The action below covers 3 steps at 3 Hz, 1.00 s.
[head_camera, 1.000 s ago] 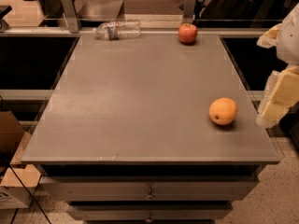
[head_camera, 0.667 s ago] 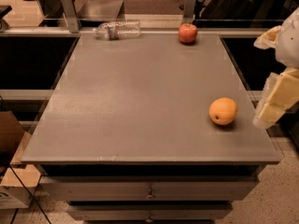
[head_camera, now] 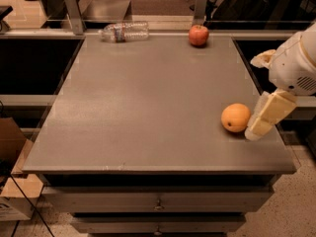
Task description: Move orange near water bottle
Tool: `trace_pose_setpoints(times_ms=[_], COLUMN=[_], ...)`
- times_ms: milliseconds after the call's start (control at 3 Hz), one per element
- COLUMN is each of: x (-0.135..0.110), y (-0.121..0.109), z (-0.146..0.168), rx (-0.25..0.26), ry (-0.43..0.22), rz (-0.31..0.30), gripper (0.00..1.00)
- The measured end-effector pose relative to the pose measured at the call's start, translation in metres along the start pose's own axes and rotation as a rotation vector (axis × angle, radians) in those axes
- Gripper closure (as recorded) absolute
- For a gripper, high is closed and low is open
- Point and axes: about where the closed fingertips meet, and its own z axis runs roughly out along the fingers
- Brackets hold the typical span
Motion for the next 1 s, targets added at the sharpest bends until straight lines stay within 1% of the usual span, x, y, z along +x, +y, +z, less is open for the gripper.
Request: trace_pose_setpoints(times_ms=[333,667,1000], x=[0.012,0.026,0.029], y=[-0.013,-0.016,-0.014], z=[0.04,0.076,0.097], rx=[-0.016,-0.059,-0.1], ry=[0.018,0.052,0.068], rz=[0.03,0.065,0.079], gripper=[0.0,0.0,0.17])
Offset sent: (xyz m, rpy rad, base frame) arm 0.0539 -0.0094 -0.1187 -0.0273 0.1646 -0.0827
